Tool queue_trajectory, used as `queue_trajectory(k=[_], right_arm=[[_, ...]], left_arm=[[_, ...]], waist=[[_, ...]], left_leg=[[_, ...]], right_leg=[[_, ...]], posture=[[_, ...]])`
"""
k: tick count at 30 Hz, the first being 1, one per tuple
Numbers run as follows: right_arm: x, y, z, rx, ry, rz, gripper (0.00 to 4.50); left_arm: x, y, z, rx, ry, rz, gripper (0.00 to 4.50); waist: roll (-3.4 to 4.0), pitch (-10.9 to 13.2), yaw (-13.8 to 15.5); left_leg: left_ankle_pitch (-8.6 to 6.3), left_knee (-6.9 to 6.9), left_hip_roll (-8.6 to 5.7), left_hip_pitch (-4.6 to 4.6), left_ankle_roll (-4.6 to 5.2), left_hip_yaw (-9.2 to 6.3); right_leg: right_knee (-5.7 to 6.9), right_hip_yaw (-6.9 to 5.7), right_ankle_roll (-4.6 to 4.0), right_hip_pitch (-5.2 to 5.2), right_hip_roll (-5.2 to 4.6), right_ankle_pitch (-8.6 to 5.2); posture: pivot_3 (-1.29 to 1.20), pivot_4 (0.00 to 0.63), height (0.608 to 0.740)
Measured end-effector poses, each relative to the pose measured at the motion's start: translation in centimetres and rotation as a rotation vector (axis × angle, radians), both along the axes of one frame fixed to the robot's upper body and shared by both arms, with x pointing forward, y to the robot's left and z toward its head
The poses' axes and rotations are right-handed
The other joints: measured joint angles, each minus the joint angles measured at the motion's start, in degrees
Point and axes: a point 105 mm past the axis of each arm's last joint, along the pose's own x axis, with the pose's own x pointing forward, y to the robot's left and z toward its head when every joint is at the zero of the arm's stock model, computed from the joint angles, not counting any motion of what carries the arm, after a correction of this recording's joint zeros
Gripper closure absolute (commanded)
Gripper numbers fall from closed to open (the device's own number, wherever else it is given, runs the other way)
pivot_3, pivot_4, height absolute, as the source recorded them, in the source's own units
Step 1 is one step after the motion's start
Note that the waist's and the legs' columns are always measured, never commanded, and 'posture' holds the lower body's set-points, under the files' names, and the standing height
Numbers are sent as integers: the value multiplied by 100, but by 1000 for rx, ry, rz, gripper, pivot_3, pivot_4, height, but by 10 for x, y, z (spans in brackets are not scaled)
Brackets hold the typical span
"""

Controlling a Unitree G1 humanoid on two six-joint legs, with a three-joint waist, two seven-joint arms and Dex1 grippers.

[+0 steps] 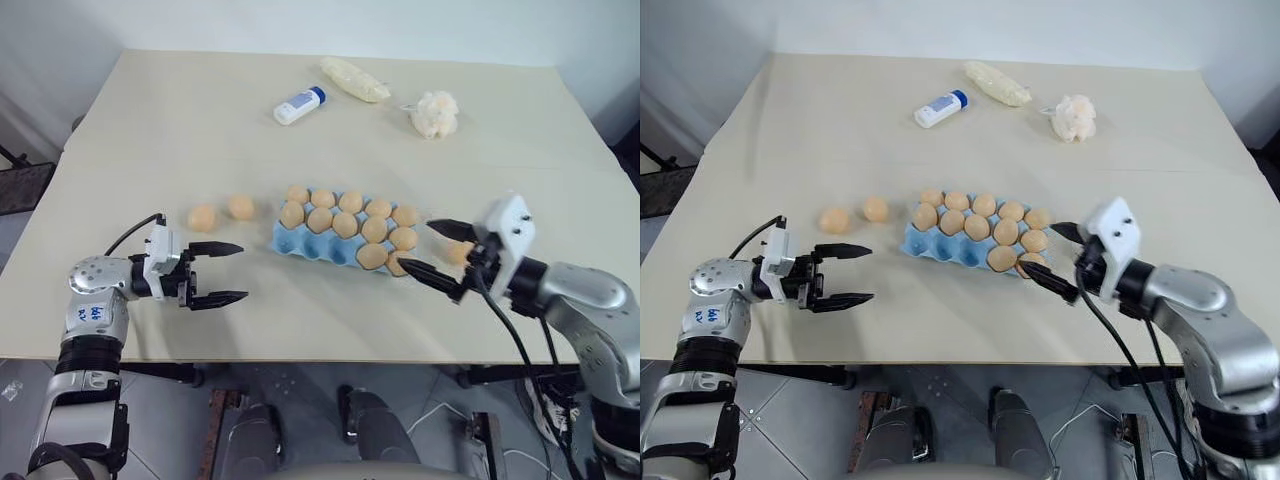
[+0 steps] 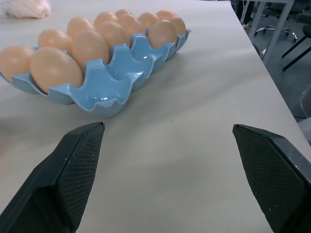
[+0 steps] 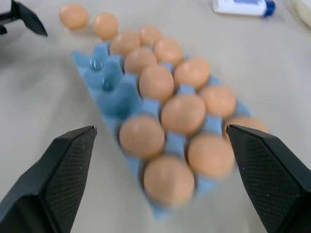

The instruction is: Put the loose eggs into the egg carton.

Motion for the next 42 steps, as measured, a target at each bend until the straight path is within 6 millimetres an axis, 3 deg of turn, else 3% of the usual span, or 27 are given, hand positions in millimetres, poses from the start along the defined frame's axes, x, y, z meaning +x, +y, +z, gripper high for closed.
queue_trajectory(k=[3, 6, 9, 12, 17, 24, 30, 36, 42], right_arm=[[-22, -33, -19, 19, 45, -81, 18], [-34, -59, -23, 33, 2, -147, 18], [-36, -90, -30, 33, -23, -246, 18], [-33, -102, -33, 36, -44, -279, 18], [-16, -101, -25, 78, -128, -320, 18], [20, -77, -16, 140, -190, -321, 18], [49, -65, -29, 144, -144, -339, 18], [63, -65, -52, 126, -75, -374, 18], [70, -62, -58, 125, -57, -372, 18]], left_arm=[[1, 2, 0, -8, -2, 13, 0], [2, -2, 2, -21, -10, 7, 0], [3, -4, 3, -36, -12, 3, 0], [6, -7, 9, -69, -33, 5, 0], [10, -7, 18, -116, -61, 23, 0], [8, 0, 17, -170, -50, 74, 0], [4, 6, 19, -194, -62, 110, 0], [-6, 14, 19, -207, -53, 128, 0], [-17, 17, 21, -196, -54, 123, 0]], waist=[[0, 0, 84], [-3, -2, 76], [-3, -2, 52], [-4, -2, 19], [-2, -2, -76], [0, -1, -82], [0, -1, -67], [3, 1, -69], [4, 1, -95]], left_leg=[[-3, 4, 0, 3, -2, -7], [-2, 16, -1, 15, 3, 0], [-1, 20, -6, 19, 3, 9], [3, 20, -6, 21, -10, 8], [8, 17, -5, 26, -9, 6], [17, 6, -4, 25, 5, 6], [15, 5, -4, 19, 3, 6], [14, 3, -4, 19, 2, 7], [13, 2, -2, 22, 0, 7]], right_leg=[[-4, -8, 4, 9, 1, 0], [-4, -1, 2, 23, 0, -1], [-8, 11, -10, 26, -4, -3], [-6, 13, -13, 26, -4, 1], [2, 20, -12, 25, -2, 2], [8, 19, -12, 17, -3, 2], [7, 14, -11, 13, -5, 2], [7, 14, -11, 13, -7, 2], [10, 15, -13, 13, -7, 1]], posture=[[0, 150, 740], [0, 150, 740], [0, 150, 740], [0, 150, 740], [0, 150, 740], [0, 150, 740], [0, 150, 740], [0, 150, 740], [0, 150, 740]])
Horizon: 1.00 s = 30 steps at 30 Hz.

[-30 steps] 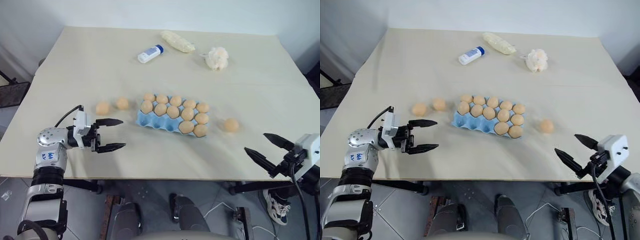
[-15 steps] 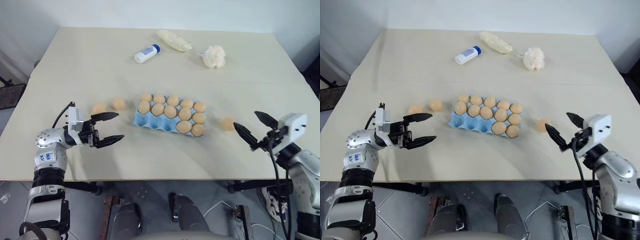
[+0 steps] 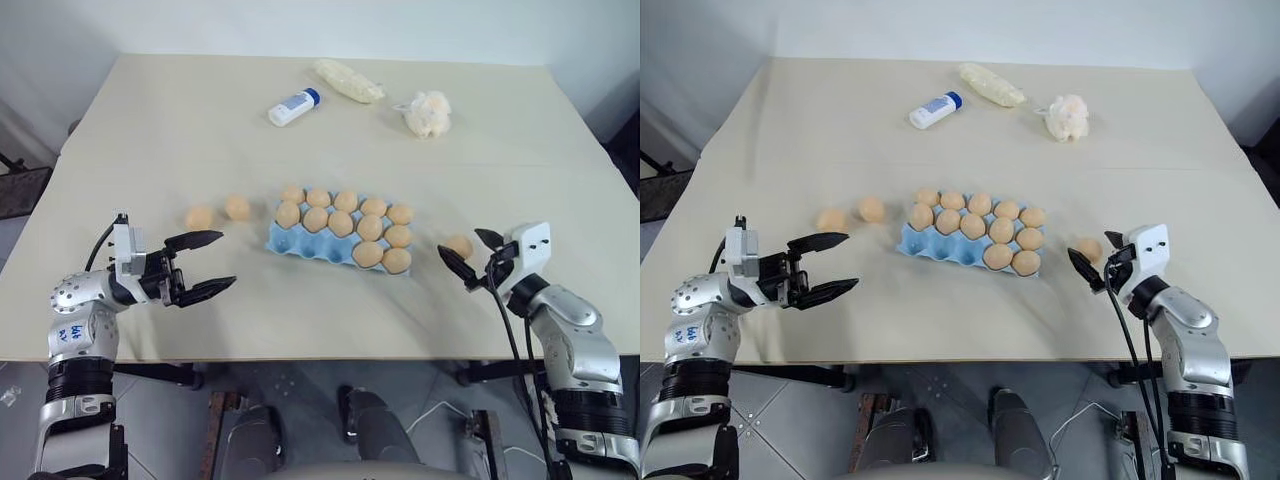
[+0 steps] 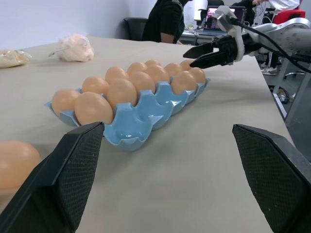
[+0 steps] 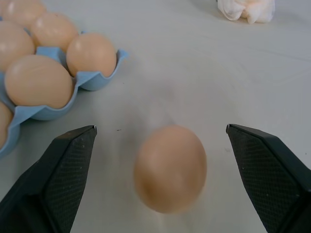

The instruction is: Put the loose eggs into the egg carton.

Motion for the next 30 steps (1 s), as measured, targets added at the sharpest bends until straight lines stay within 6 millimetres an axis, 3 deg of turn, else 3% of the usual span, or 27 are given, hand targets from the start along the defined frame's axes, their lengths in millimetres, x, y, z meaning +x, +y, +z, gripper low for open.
queue_trajectory(k=[9, 13, 19, 25, 30], right_arm=[[5, 5, -18, -22, 65, 5, 18], [8, 5, -20, -28, 71, 0, 950], [9, 7, -18, -23, 63, 3, 2830], [11, 11, -9, -24, 32, 10, 2877], [8, 18, 18, -38, -51, 44, 2878]], left_arm=[[-16, 10, 10, -19, -13, 10, 0], [-17, 12, 11, -24, -13, 13, 0], [-16, 11, 11, -27, -8, 12, 0], [-16, 10, 12, -35, -12, 9, 0], [-15, 9, 13, -39, -18, 6, 0]], waist=[[2, 1, -6], [2, 1, -6], [2, 1, -13], [2, 1, -22], [4, 2, -34]], left_leg=[[-2, -1, 0, 0, -4, 1], [-8, -1, 0, 0, -14, 1], [-14, -3, 2, 0, -24, 1], [-14, -1, 1, 0, -25, 1], [-15, -3, 2, 0, -26, 0]], right_leg=[[-2, 0, -12, -1, -4, -7], [-2, 0, -14, -1, -4, -8], [-2, -1, -14, -2, -2, -8], [-2, -1, -13, -2, -2, -8], [-2, -1, -11, -2, -1, -6]], posture=[[0, 150, 740], [0, 150, 740], [0, 150, 740], [0, 150, 740], [0, 150, 740]])
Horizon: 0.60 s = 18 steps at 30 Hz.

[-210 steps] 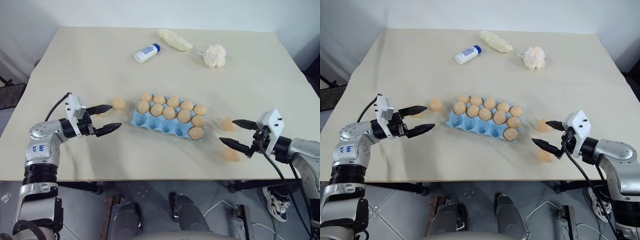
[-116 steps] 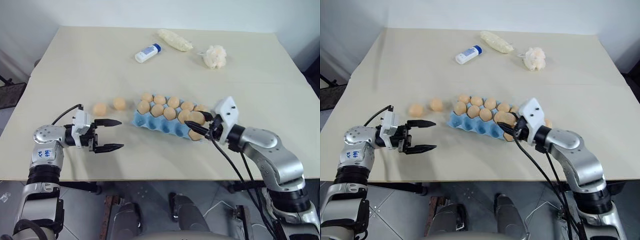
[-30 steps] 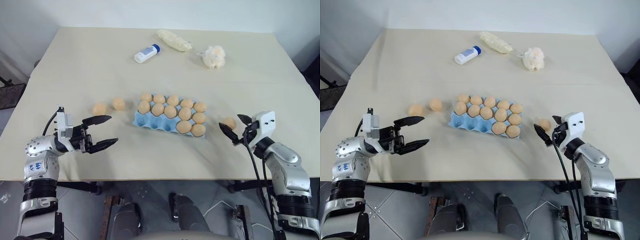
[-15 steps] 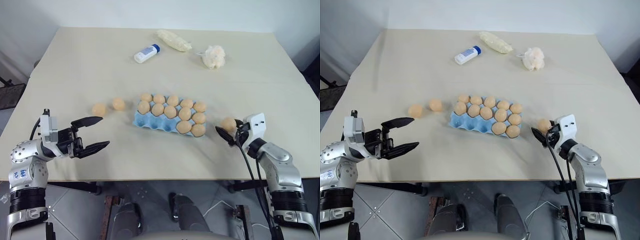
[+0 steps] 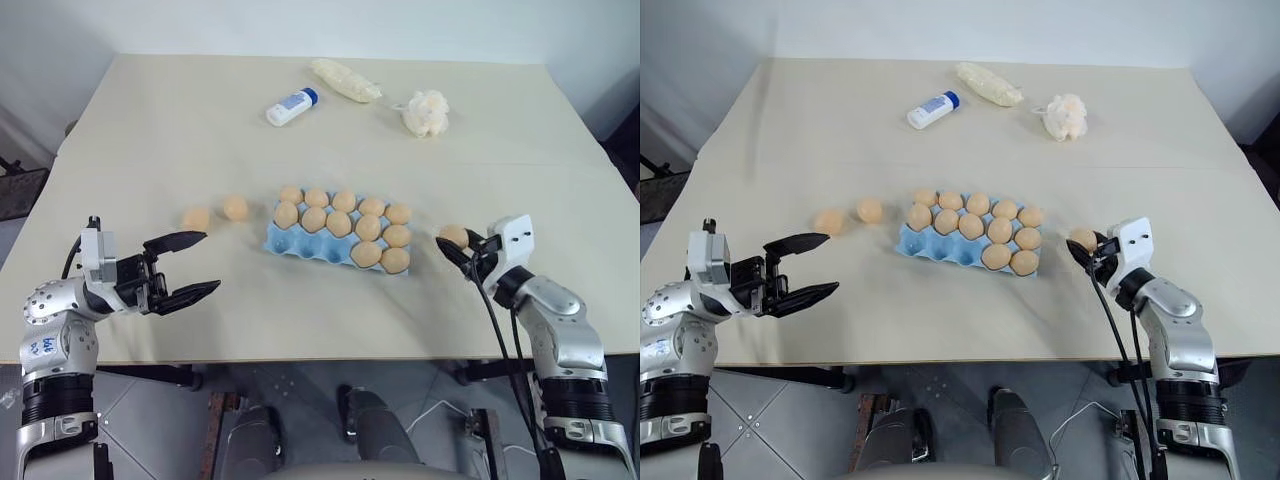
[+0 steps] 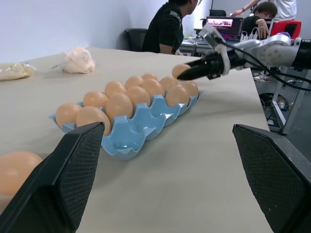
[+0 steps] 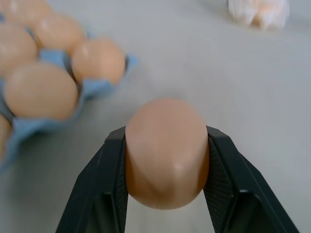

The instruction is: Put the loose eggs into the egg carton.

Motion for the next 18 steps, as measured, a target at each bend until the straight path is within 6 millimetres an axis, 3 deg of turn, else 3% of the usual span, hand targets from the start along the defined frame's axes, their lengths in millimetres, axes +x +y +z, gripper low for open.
queue_trajectory(k=[5, 10, 14, 18], right_arm=[[-7, 16, 33, -4, -66, 75, 2878], [-12, 45, 69, 2, -142, 192, 2878], [-10, 85, 79, -3, -151, 323, 2878], [-18, 122, 69, -12, -116, 462, 2878]], left_arm=[[1, -2, 0, -12, -4, -2, 0], [6, -9, 6, -33, -39, -14, 0], [12, -17, 7, -63, -53, -24, 0], [16, -20, 4, -72, -42, -19, 0]], waist=[[0, 0, -19], [-1, 0, -51], [0, 0, -98], [0, 0, -88]], left_leg=[[0, -1, 0, -1, 0, -1], [1, 1, -1, 0, 2, -1], [12, 0, 1, -1, 21, -1], [9, -4, 6, -10, 15, -8]], right_leg=[[0, 0, -2, -1, 0, -1], [1, 0, -2, 0, 0, -1], [2, 0, 0, -1, 2, 0], [5, -16, 17, -9, 6, 9]], posture=[[0, 150, 740], [0, 150, 740], [0, 150, 740], [0, 150, 740]])
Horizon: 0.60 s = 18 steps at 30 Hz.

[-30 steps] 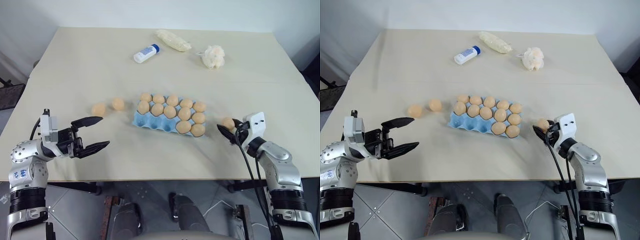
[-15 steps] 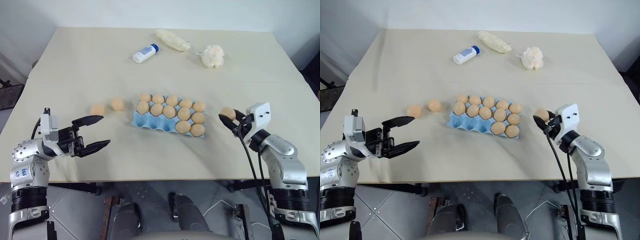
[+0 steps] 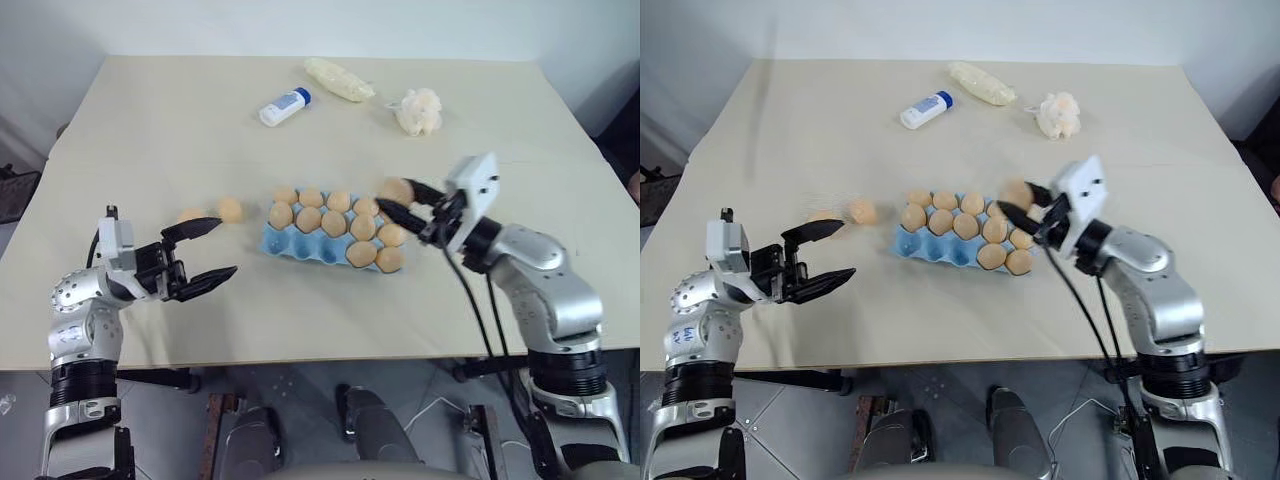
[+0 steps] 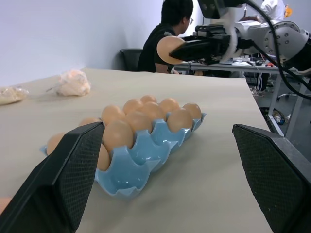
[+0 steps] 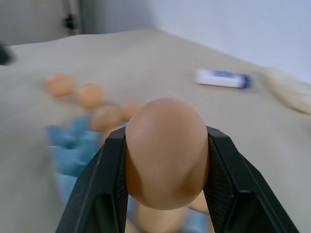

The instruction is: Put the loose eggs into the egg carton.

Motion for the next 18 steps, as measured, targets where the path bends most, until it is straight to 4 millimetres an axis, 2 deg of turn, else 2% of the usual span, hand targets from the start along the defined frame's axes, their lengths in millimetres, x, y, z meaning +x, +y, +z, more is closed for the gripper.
queue_trajectory(k=[5, 11, 18], right_arm=[[4, 25, -17, -54, 36, 52, 2878], [12, 37, -43, -118, 89, 57, 2878], [16, 57, -45, -143, 80, 90, 2878]], left_arm=[[2, 0, 0, -1, 0, 16, 0], [3, 1, -3, 4, 9, 38, 0], [2, 2, -7, 3, 21, 58, 0]], waist=[[0, 0, 0], [0, 0, -6], [0, 0, -5]], left_leg=[[-5, 3, 0, -5, -2, 2], [-4, 3, 2, -4, -2, 1], [-3, 3, 9, -3, -8, -1]], right_leg=[[-1, -12, 1, -4, -4, 1], [3, -14, 1, -4, -4, 0], [13, -21, 1, -7, -1, 0]], posture=[[0, 150, 740], [0, 150, 740], [0, 150, 740]])
